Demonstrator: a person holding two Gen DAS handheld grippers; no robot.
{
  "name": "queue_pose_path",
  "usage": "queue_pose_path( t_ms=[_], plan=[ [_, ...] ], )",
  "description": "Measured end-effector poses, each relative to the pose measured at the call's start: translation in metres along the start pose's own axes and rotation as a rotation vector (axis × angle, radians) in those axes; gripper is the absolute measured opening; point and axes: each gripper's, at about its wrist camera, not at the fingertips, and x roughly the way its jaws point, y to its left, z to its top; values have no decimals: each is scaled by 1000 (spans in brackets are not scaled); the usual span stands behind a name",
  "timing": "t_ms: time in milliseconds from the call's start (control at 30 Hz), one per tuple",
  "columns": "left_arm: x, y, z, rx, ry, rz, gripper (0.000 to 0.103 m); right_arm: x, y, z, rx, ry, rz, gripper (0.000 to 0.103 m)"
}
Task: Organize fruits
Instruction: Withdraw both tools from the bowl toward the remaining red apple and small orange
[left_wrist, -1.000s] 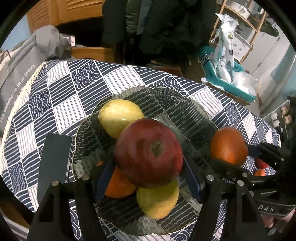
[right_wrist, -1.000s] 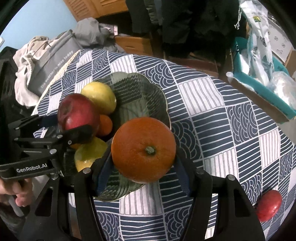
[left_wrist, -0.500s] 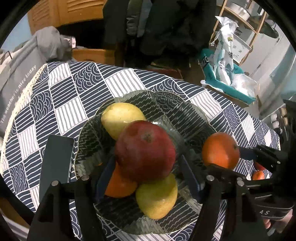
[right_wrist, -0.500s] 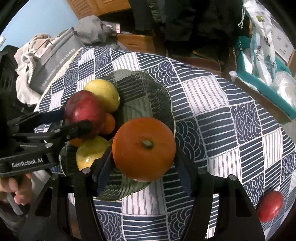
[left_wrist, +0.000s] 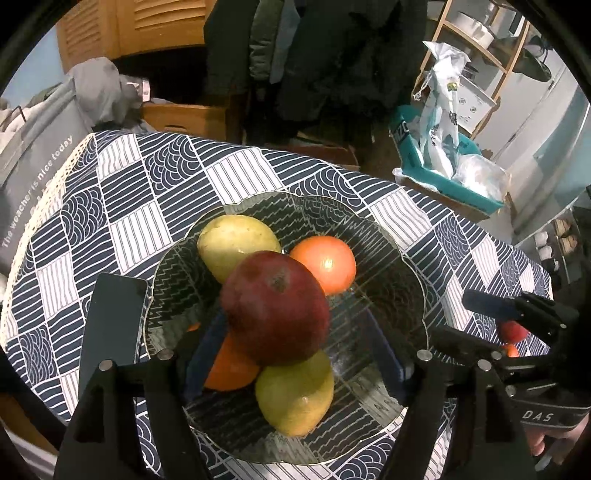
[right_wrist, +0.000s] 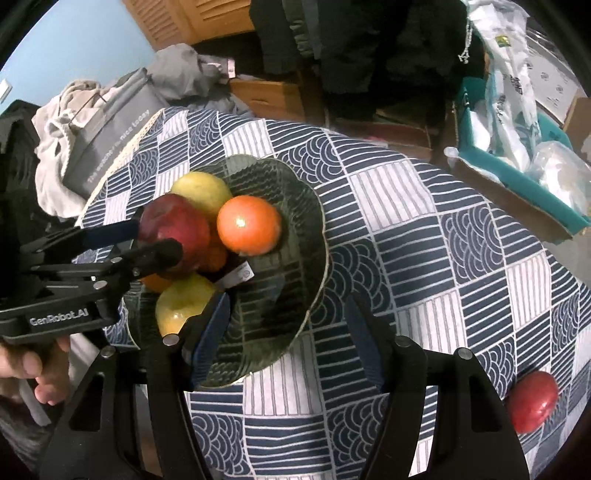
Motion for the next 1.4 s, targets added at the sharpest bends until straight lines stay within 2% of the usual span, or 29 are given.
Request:
queue_pose_path(
  t_ms=[300,833,1400],
  plan=[
    [-18,-22,-2,55,-38,5,77,-22,-5,-5,-2,-38,-55,66],
    [-51,-77,-5,167,-113,-22,77,-73,-31,-27,10,-109,-205,66],
    [-62,-142,-13,273,-131,-58,77,-126,-77,-65,93,-176,-310,68]
  ],
)
